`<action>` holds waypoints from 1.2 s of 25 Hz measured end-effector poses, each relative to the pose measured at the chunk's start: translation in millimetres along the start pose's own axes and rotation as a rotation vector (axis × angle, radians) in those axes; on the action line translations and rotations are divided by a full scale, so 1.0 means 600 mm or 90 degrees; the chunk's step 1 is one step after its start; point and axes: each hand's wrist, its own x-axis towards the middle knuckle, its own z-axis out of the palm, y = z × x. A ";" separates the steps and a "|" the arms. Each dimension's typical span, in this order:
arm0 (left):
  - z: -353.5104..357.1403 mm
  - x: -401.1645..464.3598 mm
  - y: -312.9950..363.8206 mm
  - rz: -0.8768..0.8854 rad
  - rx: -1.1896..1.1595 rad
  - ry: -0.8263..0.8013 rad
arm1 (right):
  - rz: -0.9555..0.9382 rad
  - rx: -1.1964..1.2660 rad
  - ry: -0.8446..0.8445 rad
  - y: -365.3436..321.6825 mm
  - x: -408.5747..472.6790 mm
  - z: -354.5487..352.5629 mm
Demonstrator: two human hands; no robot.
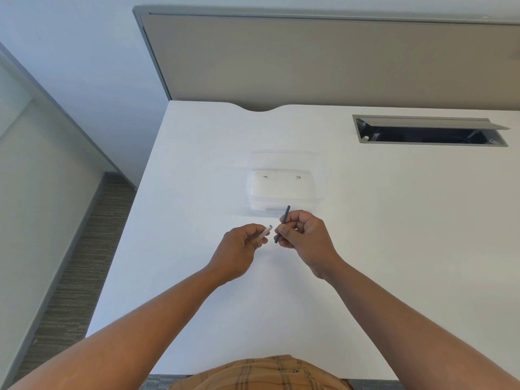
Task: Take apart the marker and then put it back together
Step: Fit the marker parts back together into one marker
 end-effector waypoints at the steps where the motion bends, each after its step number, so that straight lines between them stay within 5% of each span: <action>1: 0.000 0.001 0.000 -0.001 -0.001 0.000 | -0.004 -0.008 0.001 0.000 0.001 0.000; 30: 0.001 0.007 -0.002 -0.009 -0.004 -0.022 | -0.038 0.040 0.038 -0.007 0.009 0.001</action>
